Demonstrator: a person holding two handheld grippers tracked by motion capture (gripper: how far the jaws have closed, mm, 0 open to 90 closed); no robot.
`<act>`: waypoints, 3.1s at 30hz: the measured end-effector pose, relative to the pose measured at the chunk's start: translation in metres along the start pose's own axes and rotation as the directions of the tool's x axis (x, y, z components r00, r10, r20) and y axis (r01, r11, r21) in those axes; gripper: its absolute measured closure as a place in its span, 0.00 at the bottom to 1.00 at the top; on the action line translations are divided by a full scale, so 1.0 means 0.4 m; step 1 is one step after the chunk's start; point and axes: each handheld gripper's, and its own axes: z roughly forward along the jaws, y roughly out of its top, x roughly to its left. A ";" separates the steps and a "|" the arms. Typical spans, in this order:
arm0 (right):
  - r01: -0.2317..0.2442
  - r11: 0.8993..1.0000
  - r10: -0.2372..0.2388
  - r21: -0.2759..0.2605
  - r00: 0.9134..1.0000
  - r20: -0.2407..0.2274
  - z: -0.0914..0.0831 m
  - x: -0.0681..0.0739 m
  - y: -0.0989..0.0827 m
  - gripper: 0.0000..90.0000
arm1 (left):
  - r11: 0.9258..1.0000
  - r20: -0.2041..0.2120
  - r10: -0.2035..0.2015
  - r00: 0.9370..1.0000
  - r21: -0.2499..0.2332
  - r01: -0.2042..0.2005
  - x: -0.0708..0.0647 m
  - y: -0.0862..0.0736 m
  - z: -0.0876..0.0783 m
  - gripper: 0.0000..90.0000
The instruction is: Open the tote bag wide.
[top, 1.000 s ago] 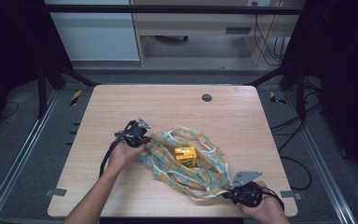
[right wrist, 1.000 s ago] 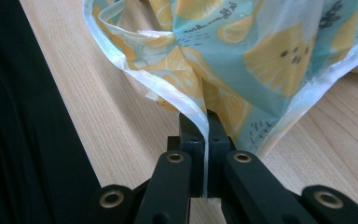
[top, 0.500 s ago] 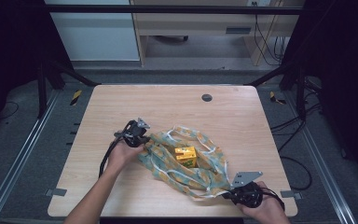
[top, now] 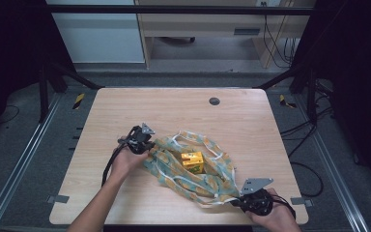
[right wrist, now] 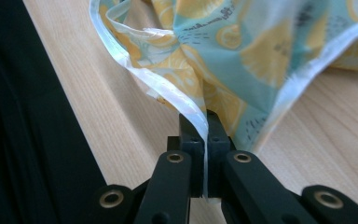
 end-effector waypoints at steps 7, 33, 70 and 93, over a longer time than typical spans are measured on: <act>0.006 0.998 -0.007 -0.066 1.000 -0.010 -0.008 0.000 0.014 0.88 | 0.996 0.026 -0.052 0.998 -0.076 0.054 0.005 -0.001 -0.040 0.90; 0.050 0.982 -0.021 -0.184 0.987 0.157 -0.145 0.010 0.082 0.24 | 0.961 0.026 -0.007 1.000 -0.275 0.013 -0.109 0.043 -0.209 0.46; 0.010 0.997 -0.002 -0.078 0.995 0.102 0.034 -0.110 0.291 0.83 | 0.965 0.189 0.155 0.970 -0.241 -0.107 -0.279 -0.003 -0.128 0.15; 0.026 0.996 -0.019 -0.091 0.996 0.083 0.045 -0.106 0.297 1.00 | 0.969 0.221 0.195 0.955 -0.196 -0.153 -0.300 -0.017 -0.092 0.90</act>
